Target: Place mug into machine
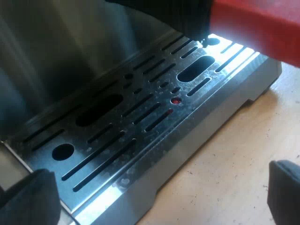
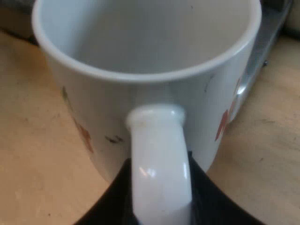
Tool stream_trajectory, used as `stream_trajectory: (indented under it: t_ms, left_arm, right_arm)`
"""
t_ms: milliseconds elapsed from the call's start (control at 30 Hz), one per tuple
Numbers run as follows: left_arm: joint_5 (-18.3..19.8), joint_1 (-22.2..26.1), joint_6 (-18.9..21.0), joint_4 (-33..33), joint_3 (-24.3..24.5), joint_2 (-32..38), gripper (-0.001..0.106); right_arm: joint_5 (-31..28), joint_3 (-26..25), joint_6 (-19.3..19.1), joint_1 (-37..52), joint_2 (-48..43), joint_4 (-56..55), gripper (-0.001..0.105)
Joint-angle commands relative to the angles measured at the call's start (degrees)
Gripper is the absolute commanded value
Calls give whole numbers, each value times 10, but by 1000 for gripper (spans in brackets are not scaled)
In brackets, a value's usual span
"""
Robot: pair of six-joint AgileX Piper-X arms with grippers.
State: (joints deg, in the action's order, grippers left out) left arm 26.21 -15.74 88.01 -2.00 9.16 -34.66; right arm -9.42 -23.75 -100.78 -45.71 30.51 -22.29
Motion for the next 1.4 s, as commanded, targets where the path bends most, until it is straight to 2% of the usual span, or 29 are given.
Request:
stream_trajectory:
  t_ms: [33,67,300,367,533,567,867,1233,1400]
  left_arm:
    - [6,-3,9,20,1,2,91]
    - [6,-3,9,23,1,2,91]
    - [6,-3,23,27,1,2,91]
    - [6,-3,25,27,1,2,91]
    - [6,-3,30,27,1,2,91]
    - [6,-3,30,27,1,2,91]
    - [18,-3,30,27,1,2,91]
    - [19,-3,30,27,0,2,91]
    - [19,-3,30,27,0,2,91]
  right_arm:
    - [-37,-8,6,-23,16,56,0]
    - [-56,-8,20,-51,57,109,0]
    - [-67,-8,37,-66,127,194,0]
    - [-67,-8,59,-66,221,307,0]
    - [-67,-25,59,-66,276,329,0]
    - [-67,-41,59,-66,309,341,0]
    - [-67,-94,54,-66,414,401,0]
    - [-75,-156,41,-66,510,422,0]
    - [-106,-185,41,-66,547,422,0]
